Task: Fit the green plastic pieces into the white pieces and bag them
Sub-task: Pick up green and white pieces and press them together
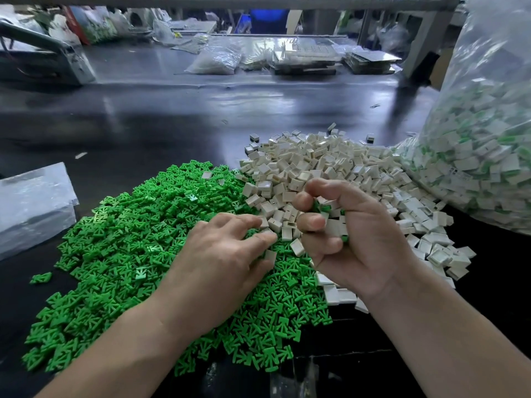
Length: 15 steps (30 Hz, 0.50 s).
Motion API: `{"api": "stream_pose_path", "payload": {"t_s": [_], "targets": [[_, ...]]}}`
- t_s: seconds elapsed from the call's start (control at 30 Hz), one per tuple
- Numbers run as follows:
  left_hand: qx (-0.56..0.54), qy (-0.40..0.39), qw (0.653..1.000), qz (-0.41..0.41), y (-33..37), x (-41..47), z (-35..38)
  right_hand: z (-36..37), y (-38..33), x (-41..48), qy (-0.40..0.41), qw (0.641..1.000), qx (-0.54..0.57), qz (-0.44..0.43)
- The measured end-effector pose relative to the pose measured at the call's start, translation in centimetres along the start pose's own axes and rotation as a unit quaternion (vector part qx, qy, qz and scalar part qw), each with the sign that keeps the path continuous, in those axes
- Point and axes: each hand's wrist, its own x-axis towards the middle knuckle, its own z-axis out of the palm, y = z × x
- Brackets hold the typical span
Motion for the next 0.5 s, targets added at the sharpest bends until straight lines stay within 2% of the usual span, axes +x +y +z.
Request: {"api": "stream_pose_path", "payload": {"t_s": [0.1, 0.2, 0.3, 0.4, 0.5], "targets": [[0.015, 0.006, 0.999, 0.027, 0.1, 0.0, 0.0, -0.1, 0.1, 0.1, 0.018, 1.0, -0.015, 0.012], [-0.003, 0.024, 1.0, 0.02, 0.3, 0.0, 0.1, -0.1, 0.3, 0.1, 0.014, 0.999, -0.032, 0.014], [-0.071, 0.074, 0.994, -0.03, 0.1, -0.1, 0.0, -0.1, 0.5, 0.1, 0.02, 0.997, -0.077, 0.019], [-0.179, 0.146, 0.969, -0.089, 0.0, -0.2, -0.7, -0.2, 0.9, 0.0, 0.015, 0.986, -0.162, 0.033], [-0.228, 0.203, 0.948, -0.093, 0.6, -0.3, -1.5, -0.1, 1.6, -0.2, -0.009, 0.97, -0.235, 0.067]]}}
